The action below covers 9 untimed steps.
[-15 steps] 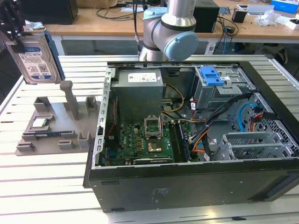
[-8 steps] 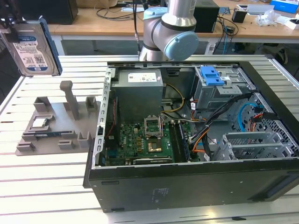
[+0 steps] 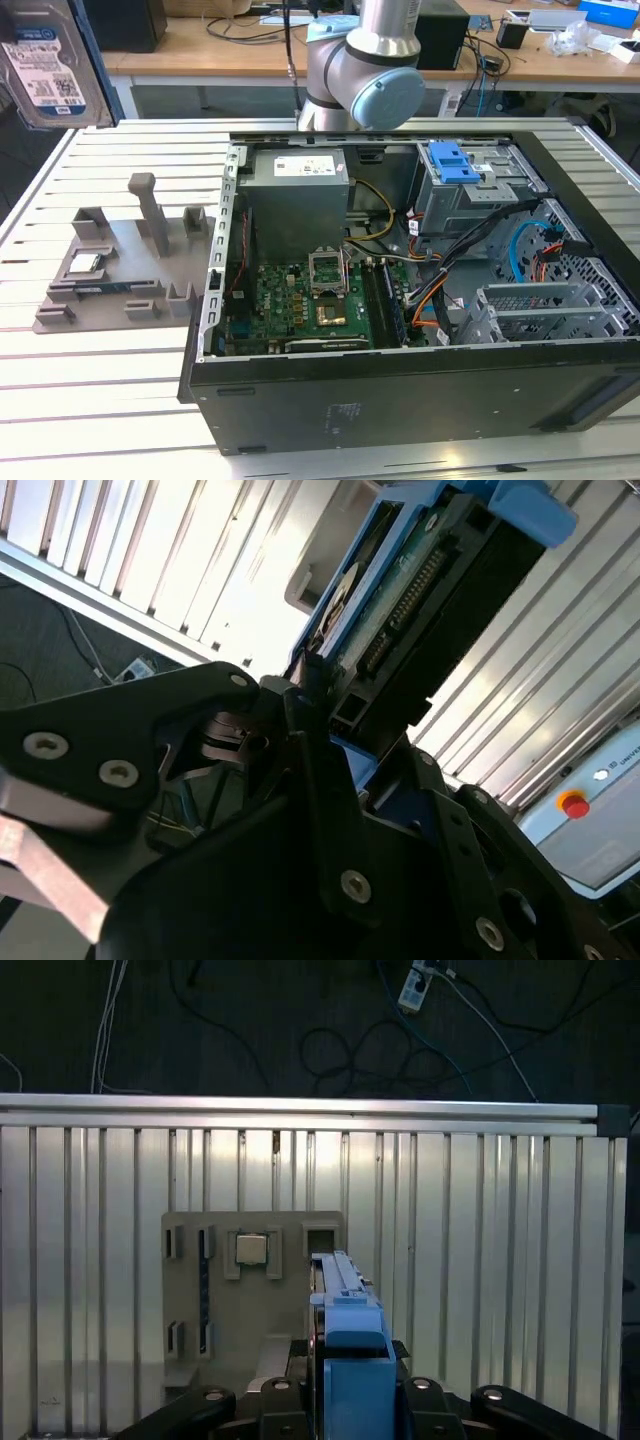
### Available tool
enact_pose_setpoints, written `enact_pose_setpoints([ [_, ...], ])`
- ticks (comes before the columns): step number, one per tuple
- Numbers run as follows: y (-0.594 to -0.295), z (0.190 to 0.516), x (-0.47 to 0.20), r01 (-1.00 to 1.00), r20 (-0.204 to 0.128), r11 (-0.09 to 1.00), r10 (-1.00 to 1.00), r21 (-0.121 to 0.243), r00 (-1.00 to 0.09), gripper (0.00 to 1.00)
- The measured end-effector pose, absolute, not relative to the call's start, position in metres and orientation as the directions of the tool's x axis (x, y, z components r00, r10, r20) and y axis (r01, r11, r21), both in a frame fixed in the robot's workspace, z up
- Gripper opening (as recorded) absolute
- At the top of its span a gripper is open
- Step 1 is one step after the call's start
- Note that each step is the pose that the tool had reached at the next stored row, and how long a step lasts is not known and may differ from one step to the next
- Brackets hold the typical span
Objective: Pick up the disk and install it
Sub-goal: 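Pick up the disk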
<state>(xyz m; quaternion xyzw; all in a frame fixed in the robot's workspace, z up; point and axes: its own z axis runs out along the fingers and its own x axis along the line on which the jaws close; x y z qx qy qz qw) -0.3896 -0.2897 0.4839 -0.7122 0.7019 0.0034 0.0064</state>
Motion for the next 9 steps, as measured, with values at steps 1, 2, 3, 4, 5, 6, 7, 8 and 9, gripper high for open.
enact_pose_setpoints([
  [1,-0.290,0.488,-0.390,-1.000,-0.014,-0.015,-1.000,-0.004,0.015,0.37],
  [2,-0.290,0.496,-0.390,-1.000,-0.014,-0.015,-1.000,-0.004,0.015,0.37],
  [3,-0.290,0.505,-0.390,-1.000,-0.014,-0.015,-1.000,-0.004,0.015,0.37],
  [4,-0.290,0.513,-0.390,-1.000,-0.014,-0.015,-1.000,-0.004,0.015,0.37],
  [5,-0.290,0.516,-0.390,-1.000,-0.014,-0.015,-1.000,-0.004,0.015,0.37],
  [6,-0.290,0.517,-0.390,-1.000,-0.014,-0.015,-1.000,-0.004,0.015,0.37],
  [7,-0.290,0.517,-0.390,-1.000,-0.014,-0.015,-1.000,-0.004,0.015,0.37],
  [8,-0.290,0.517,-0.390,-1.000,-0.014,-0.015,-1.000,-0.004,0.015,0.37],
  [9,-0.290,0.517,-0.390,-1.000,-0.014,-0.015,-1.000,-0.004,0.015,0.37],
])
